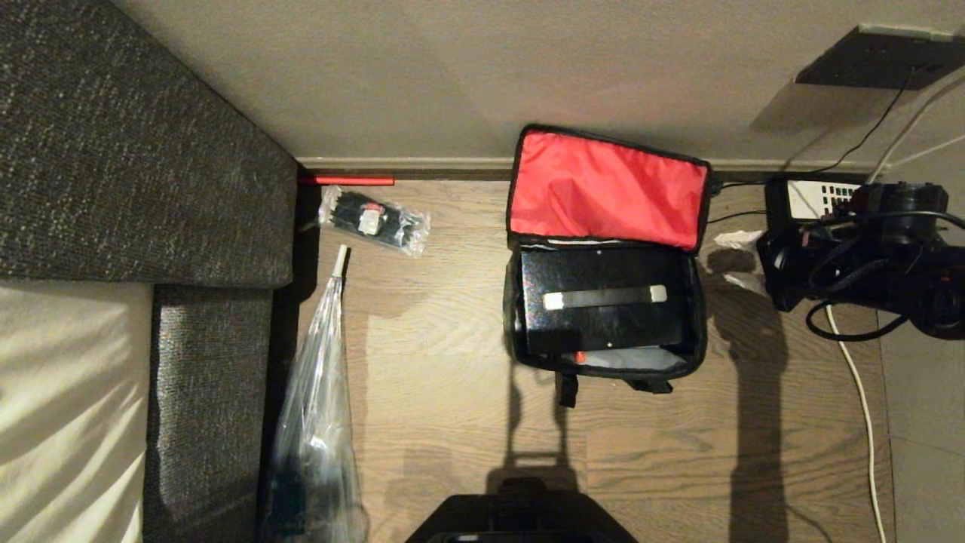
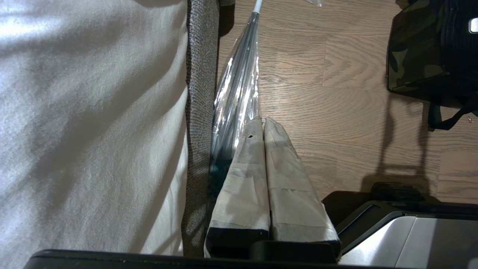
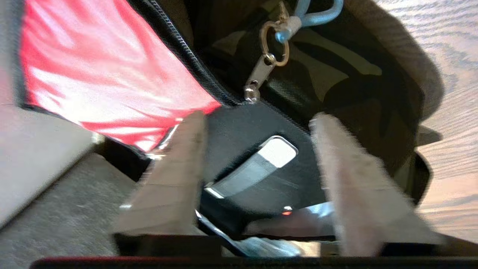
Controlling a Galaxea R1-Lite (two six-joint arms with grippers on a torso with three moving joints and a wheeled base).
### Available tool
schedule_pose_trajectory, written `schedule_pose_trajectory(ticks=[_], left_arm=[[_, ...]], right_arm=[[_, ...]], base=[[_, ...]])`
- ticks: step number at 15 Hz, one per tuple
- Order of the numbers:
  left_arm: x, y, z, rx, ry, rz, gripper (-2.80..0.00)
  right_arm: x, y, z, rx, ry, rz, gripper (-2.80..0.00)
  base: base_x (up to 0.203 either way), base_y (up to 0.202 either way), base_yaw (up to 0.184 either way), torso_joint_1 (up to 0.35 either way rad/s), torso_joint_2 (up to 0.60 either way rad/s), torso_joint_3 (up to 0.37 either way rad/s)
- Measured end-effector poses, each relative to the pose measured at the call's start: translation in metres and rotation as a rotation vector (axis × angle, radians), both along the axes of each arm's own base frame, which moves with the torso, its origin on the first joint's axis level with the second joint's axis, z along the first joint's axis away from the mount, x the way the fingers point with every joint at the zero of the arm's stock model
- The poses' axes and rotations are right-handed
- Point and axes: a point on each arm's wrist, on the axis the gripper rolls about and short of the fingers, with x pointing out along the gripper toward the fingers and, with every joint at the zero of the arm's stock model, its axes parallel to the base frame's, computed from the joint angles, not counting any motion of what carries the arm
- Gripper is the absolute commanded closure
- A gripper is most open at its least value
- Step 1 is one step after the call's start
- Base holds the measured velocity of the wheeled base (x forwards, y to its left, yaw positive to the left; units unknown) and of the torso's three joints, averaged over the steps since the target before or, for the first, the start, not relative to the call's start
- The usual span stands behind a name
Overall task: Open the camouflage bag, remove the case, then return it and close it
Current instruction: Grip the handle
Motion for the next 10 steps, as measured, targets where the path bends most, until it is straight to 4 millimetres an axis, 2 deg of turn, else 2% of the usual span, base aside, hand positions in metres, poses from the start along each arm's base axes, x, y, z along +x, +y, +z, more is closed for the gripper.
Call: schedule_pose_trajectory(ticks=[6, 10], left_arm=[[0.0, 0.0, 0.0, 0.0, 0.0, 0.0, 0.0], [0.0, 0.0, 0.0, 0.0, 0.0, 0.0, 0.0]], right_arm=[[0.016, -0.006, -0.017, -0.028, 0.038, -0.058, 0.0], [0.04, -0.007, -0.024, -0.055, 0.086, -0.141, 0.0]], base=[[0.0, 0.0, 0.0, 0.0, 0.0, 0.0], [0.0, 0.0, 0.0, 0.0, 0.0, 0.0]])
